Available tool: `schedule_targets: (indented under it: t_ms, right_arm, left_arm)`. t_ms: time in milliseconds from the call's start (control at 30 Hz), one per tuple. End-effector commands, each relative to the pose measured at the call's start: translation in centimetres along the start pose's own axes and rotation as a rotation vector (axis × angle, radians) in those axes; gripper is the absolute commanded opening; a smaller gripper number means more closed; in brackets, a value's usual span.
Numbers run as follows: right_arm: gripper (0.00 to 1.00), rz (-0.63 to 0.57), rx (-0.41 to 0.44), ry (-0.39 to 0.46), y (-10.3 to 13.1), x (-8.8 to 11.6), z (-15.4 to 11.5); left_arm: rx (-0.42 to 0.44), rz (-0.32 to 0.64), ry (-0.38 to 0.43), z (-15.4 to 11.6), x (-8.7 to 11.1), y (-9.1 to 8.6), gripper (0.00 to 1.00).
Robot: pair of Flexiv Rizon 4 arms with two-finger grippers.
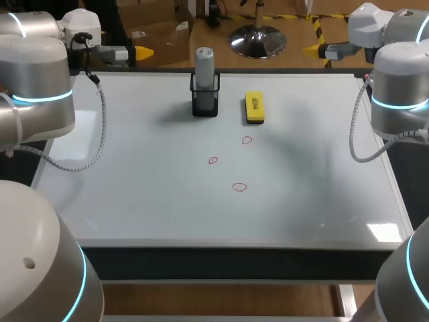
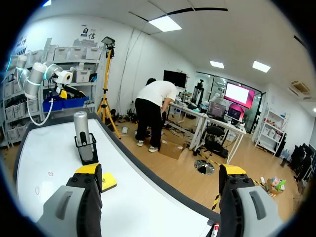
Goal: Pick up the inspection probe, press it on each red-marked spot on the whiteboard one by one, put down the probe, pick up the eraser, and wipe off all the red marks.
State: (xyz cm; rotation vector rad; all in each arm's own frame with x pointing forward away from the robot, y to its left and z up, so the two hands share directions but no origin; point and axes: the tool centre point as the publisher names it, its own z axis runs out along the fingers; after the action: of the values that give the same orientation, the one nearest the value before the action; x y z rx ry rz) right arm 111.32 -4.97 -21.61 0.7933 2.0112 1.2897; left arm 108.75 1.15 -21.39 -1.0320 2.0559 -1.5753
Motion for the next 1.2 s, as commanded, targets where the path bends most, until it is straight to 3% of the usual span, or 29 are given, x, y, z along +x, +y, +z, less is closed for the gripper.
schedule_targets:
  t_ms: [33,333,600,900,1200]
  right_arm:
    - [1.0,0.0,0.001,0.001,0.0,0.0,0.0]
    - [1.0,0.0,0.001,0.001,0.0,0.0,0.0]
    - [1.0,0.0,0.001,0.001,0.0,0.0,0.0]
    - [1.0,0.0,0.001,0.001,0.0,0.0,0.0]
    - [1.0,0.0,0.001,0.001,0.0,0.0,0.0]
  left_arm:
    - [0.04,0.033,0.066,-0.3,0.0,0.1,1.0]
    - [0.193,0.195,0.295,0.1,2.5,-0.8,1.0]
    - [0.242,0.268,0.458,1.7,4.3,-1.3,1.0]
    - [0.214,0.288,0.576,4.3,5.8,-1.0,1.0]
    - [0.189,0.287,0.631,7.2,6.9,-0.5,1.0]
